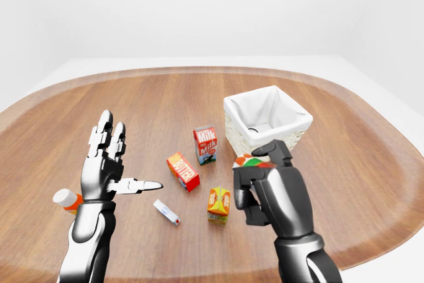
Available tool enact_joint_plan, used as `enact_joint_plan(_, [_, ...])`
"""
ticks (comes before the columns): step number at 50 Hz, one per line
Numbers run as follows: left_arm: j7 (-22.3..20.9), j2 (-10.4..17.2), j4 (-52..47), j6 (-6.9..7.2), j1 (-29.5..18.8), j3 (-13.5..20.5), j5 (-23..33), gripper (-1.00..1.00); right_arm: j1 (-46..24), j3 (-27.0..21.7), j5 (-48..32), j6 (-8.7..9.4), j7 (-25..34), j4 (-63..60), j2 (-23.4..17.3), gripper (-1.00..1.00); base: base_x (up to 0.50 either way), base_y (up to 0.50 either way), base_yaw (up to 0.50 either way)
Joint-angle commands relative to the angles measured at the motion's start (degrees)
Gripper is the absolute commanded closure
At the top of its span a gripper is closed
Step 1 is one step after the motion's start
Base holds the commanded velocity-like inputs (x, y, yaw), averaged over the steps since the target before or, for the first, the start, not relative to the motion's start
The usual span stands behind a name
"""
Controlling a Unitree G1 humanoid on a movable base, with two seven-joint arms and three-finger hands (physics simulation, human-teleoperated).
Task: Pick up the alphabet soup and the tomato sauce, and put them in the basket.
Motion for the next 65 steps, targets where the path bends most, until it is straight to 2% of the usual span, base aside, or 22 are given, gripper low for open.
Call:
enact_joint_plan(1, [0.5,0.1,-0.1,0.00,-0.5,0.4,0.4,-1.00,-4.7,3.2,-6.4,0.00,-0.1,-0.6,-2.2,1.00,0.00,0.00,0.00])
enact_joint_plan(5, [0.5,0.1,-0.1,0.00,-0.5,0.4,0.4,-1.00,-8.6,5.4,-13.0,2.78,5.5,-4.0,-1.9,1.00,0.00,0.00,0.00])
enact_joint_plan(7, [0.5,0.1,-0.1,0.00,-0.5,0.4,0.4,-1.00,-9.8,6.0,-14.6,3.42,6.6,-4.4,-2.1,1.00,0.00,0.00,0.00])
enact_joint_plan(14, [0.5,0.1,-0.1,0.00,-0.5,0.4,0.4,-1.00,-14.6,6.2,-22.3,2.90,9.4,-2.6,-2.8,1.00,0.00,0.00,0.00])
enact_joint_plan(19, [0.5,0.1,-0.1,0.00,-0.5,0.4,0.4,-1.00,-16.9,6.4,-23.1,3.36,11.2,-2.4,-2.6,1.00,0.00,0.00,0.00])
enact_joint_plan(23, [0.5,0.1,-0.1,0.00,-0.5,0.4,0.4,-1.00,-19.9,4.6,-23.5,3.87,13.0,-1.2,-3.4,1.00,0.00,0.00,0.00])
enact_joint_plan(25, [0.5,0.1,-0.1,0.00,-0.5,0.4,0.4,-1.00,-21.1,4.3,-26.7,3.14,14.0,-0.9,-3.9,1.00,0.00,0.00,0.00])
enact_joint_plan(26, [0.5,0.1,-0.1,0.00,-0.5,0.4,0.4,-1.00,-21.1,4.3,-26.8,3.01,14.1,-0.9,-3.8,1.00,0.00,0.00,0.00])
enact_joint_plan(27, [0.5,0.1,-0.1,0.00,-0.5,0.4,0.4,-1.00,-22.1,4.1,-26.1,3.68,14.4,0.1,-3.4,1.00,0.00,0.00,0.00])
enact_joint_plan(36, [0.5,0.1,-0.1,0.00,-0.5,0.4,0.4,-1.00,-29.1,1.0,-24.8,5.14,16.0,7.3,-6.3,1.00,0.00,0.00,0.00])
enact_joint_plan(65, [0.5,0.1,-0.1,0.00,-0.5,0.4,0.4,-1.00,-39.9,-2.2,-25.5,7.12,17.0,19.0,-11.8,1.00,0.00,0.00,0.00])
